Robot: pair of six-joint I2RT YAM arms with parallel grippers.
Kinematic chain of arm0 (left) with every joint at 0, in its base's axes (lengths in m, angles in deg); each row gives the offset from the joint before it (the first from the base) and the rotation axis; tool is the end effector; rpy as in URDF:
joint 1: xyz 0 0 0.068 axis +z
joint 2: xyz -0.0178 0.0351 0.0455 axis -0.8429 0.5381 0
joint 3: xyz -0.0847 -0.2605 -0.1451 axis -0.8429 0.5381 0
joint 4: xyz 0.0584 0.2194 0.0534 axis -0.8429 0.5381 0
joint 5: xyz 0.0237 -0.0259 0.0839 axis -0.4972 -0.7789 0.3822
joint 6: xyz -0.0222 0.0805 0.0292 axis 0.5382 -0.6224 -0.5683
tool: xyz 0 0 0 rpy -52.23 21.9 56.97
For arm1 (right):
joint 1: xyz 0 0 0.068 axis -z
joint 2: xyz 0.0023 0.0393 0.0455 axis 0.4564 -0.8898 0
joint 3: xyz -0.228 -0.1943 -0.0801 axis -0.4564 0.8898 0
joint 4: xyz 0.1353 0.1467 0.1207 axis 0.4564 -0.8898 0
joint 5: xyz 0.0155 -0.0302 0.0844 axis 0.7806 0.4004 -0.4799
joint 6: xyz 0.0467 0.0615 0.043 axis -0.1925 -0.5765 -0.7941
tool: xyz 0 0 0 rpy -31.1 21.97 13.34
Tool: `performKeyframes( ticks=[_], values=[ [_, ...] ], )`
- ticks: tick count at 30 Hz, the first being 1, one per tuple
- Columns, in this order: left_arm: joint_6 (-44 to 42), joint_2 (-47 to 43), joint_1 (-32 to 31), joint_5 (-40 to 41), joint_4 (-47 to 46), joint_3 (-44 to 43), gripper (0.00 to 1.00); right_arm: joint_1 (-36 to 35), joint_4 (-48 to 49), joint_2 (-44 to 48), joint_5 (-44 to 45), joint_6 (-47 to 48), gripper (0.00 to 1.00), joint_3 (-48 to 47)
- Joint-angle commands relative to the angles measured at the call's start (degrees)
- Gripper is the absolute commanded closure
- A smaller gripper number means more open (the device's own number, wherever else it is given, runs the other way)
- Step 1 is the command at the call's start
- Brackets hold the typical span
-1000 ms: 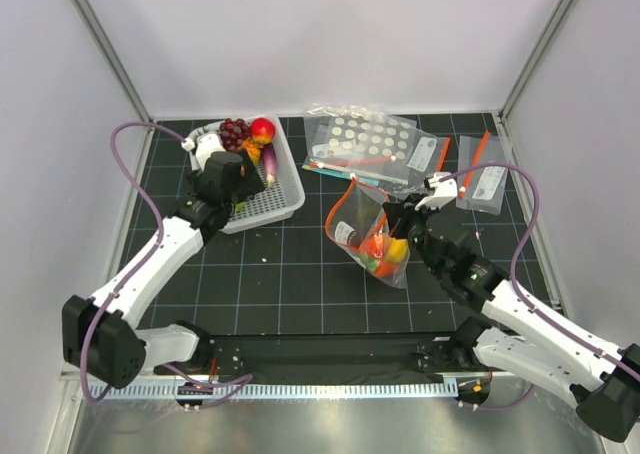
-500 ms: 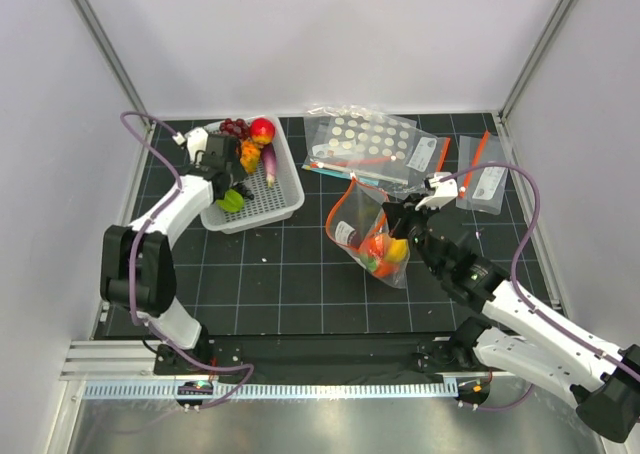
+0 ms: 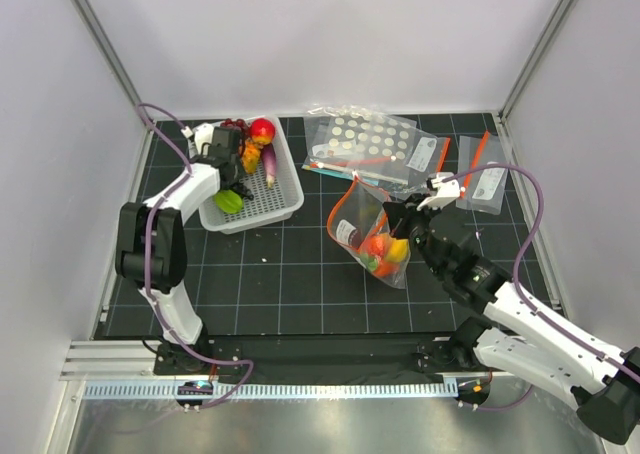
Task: Place the food in the zip-top bag and seal the zipper
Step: Pick up the fake fruit from the bin.
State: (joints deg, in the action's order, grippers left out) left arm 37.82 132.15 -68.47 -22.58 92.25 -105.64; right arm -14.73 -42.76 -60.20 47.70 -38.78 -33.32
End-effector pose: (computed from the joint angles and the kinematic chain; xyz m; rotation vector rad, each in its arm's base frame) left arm 0.3971 -0.0379 0.2475 -0.7591 2.1990 0.2115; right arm 0.1485 0.0926 0.3285 0.0345 1.7327 0.5248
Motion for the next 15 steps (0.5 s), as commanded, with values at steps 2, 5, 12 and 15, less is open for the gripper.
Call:
performKeyframes(
  ticks=[2, 5, 12, 15],
  values=[
    [1.43, -3.43, 0.04, 0.85, -1.43, -0.48, 0.64, -0.04, 2.66, 1.33, 0.13, -0.87, 0.99, -1.25],
    [2.76, -9.14, -1.8, 1.73, -3.61, 3.99, 0.66, -0.04, 2.74, 1.07, 0.13, -0.87, 0.99, -1.16],
    [4.78, -21.79, -6.11, -5.21, -8.1, 12.0, 0.68, -0.04, 3.18, 0.02, -0.31, -0.87, 0.99, -1.08],
    [4.96, -27.6, -8.57, -10.39, -11.08, 15.77, 0.67, -0.04, 3.1, -0.07, -0.57, -0.87, 0.99, -1.25]
  ],
)
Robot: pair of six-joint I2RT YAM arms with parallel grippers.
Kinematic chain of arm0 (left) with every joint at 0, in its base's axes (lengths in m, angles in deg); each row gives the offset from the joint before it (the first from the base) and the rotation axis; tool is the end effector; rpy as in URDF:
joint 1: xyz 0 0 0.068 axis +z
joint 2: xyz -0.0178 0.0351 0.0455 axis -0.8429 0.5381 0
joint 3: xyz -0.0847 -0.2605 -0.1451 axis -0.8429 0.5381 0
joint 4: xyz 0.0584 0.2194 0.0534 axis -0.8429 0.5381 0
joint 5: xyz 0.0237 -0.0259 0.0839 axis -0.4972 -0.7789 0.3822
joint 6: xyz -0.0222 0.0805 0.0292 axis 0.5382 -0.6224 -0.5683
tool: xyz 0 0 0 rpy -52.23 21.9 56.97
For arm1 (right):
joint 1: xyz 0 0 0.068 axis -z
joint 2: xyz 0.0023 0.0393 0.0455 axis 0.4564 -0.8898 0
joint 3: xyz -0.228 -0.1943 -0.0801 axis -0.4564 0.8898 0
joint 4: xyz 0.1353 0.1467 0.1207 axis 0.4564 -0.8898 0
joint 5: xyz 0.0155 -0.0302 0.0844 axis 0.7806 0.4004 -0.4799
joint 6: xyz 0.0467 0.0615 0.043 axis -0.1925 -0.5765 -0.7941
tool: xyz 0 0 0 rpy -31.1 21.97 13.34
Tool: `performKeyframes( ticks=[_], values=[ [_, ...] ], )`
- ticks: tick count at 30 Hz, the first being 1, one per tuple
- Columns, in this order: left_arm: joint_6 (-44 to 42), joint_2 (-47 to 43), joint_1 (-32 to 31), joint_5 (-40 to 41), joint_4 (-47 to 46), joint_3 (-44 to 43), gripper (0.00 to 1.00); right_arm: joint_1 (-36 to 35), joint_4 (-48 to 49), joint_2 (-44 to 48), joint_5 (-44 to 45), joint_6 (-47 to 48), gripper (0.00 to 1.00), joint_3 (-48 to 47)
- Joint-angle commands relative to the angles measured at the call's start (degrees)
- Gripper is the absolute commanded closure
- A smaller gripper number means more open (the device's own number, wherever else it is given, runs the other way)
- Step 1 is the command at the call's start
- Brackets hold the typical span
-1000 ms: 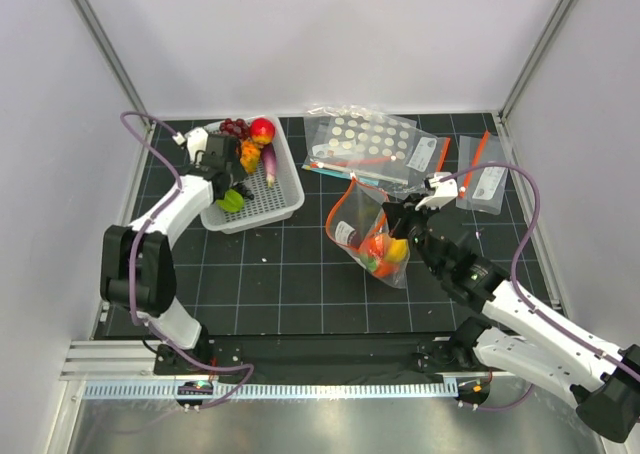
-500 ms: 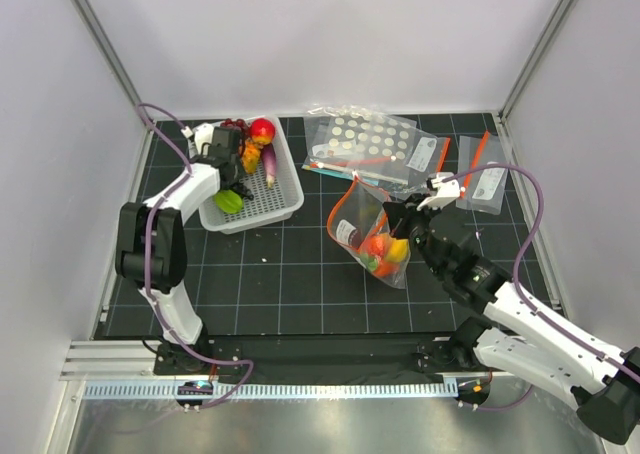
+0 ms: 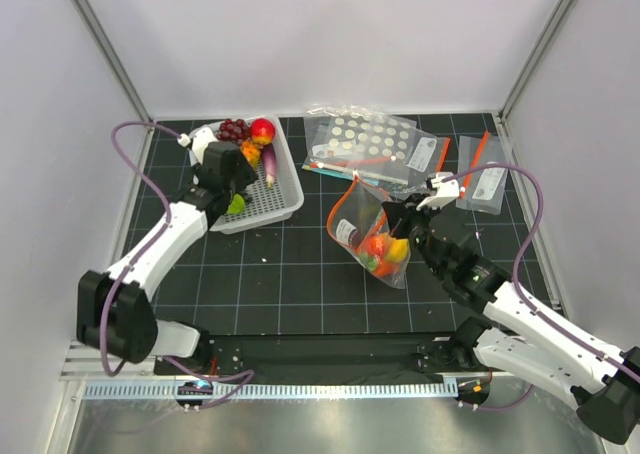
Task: Place the food in the zip-top bag and seal the zipper
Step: Pick up the fake fruit from the bin, then place the fake fruit in the zipper food storage bag.
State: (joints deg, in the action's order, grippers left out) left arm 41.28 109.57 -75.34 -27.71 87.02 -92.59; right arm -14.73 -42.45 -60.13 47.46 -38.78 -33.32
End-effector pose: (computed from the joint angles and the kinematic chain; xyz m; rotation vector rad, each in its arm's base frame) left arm 0.3067 -0.0649 0.3132 -0.6725 2.0382 -0.1385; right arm 0.1483 0.0928 0.3294 0.0332 1.7274 0.5318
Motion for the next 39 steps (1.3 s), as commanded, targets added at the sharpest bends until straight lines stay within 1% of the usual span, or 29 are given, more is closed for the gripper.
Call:
performKeyframes(
  ticks=[1, 2, 3, 4, 6, 7, 9, 11, 13, 15, 16, 17, 21, 25, 29, 30, 31, 35, 36, 37, 38, 39],
  values=[
    [1.51, -6.6, -3.01, -7.53, -7.18, 3.61, 0.67, -0.04, 2.88, -0.14, -0.33, -0.78, 0.99, -1.25],
    [1.59, -8.79, -3.72, -9.73, -8.41, 5.36, 0.66, -0.04, 2.96, -0.23, -0.33, -0.78, 0.99, -1.16],
    [1.68, -9.86, -4.51, -14.01, -11.12, 5.98, 0.65, -0.04, 2.88, -0.05, -0.51, -0.78, 0.99, -1.25],
    [1.94, -10.56, -6.0, -15.88, -12.19, 6.51, 0.65, -0.04, 2.79, 0.04, -0.6, -0.69, 0.99, -1.34],
    [1.6, -11.88, -8.03, -19.4, -13.6, 6.26, 0.64, -0.04, 2.79, 0.21, -0.86, -0.78, 0.99, -1.25],
    [0.46, -12.06, -10.21, -20.2, -13.87, 5.99, 0.64, -0.04, 2.7, 0.39, -1.21, -0.78, 0.99, -1.34],
    [-0.6, -12.41, -12.33, -21.87, -14.31, 5.29, 0.64, -0.04, 2.7, 0.74, -1.65, -0.87, 0.99, -1.34],
    [-1.91, -12.41, -15.24, -24.07, -15.36, 5.11, 0.64, -0.04, 2.61, 1.18, -1.56, -0.87, 0.99, -1.34],
    [-2.18, -12.15, -17.43, -28.97, -17.12, 4.67, 0.63, -0.04, 2.61, 1.44, -1.56, -0.87, 0.99, -1.25],
    [-3.58, -11.71, -19.02, -31.1, -17.47, 3.97, 0.63, -0.04, 2.61, 1.27, -1.91, -0.87, 0.99, -1.25],
    [-4.2, -11.28, -20.94, -31.45, -17.47, 2.92, 0.63, -0.04, 2.61, 1.18, -1.74, -0.95, 0.99, -1.34],
    [-4.81, -10.92, -21.83, -32.94, -17.47, 2.65, 0.62, -0.04, 2.53, 1.18, -2.0, -1.04, 0.99, -1.43],
    [-5.52, -8.38, -24.64, -38.48, -17.47, 0.02, 0.62, -0.04, 2.35, 2.32, -1.83, -0.87, 0.99, -1.34],
    [-7.09, -5.83, -28.41, -40.16, -17.47, -2.35, 0.59, -0.03, 1.91, 3.55, -1.39, -0.43, 0.99, -1.43],
    [-9.48, -0.83, -31.24, -37.79, -12.57, -7.0, 0.57, -0.04, 1.91, 4.52, -0.86, -0.25, 0.99, -1.25],
    [-9.57, -0.12, -31.68, -35.96, -11.42, -7.8, 0.55, -0.04, 1.91, 4.61, -0.77, -0.25, 0.99, -1.08],
    [-9.31, 0.76, -31.68, -34.72, -10.1, -8.42, 0.51, -0.04, 1.91, 4.69, -0.68, -0.25, 0.99, -1.16],
    [-9.3, 3.23, -31.68, -33.3, -6.15, -10.71, 0.41, -0.03, 2.0, 4.78, -0.42, -0.25, 0.99, -0.99],
    [-9.3, 3.66, -31.77, -33.13, -5.79, -11.15, 0.36, -0.04, 1.91, 4.96, -0.33, -0.25, 0.99, -0.99],
    [-9.3, 3.76, -31.86, -32.78, -5.52, -11.24, 0.23, -0.04, 2.0, 4.96, -0.25, -0.25, 0.99, -0.9],
    [-9.3, 3.76, -31.94, -32.6, -5.0, -11.33, 0.07, -0.04, 2.0, 5.05, -0.07, -0.25, 0.99, -0.9],
    [-9.39, 3.41, -32.21, -32.25, -4.82, -11.41, 0.0, -0.04, 2.0, 5.05, 0.02, -0.25, 0.99, -0.73]
  ],
)
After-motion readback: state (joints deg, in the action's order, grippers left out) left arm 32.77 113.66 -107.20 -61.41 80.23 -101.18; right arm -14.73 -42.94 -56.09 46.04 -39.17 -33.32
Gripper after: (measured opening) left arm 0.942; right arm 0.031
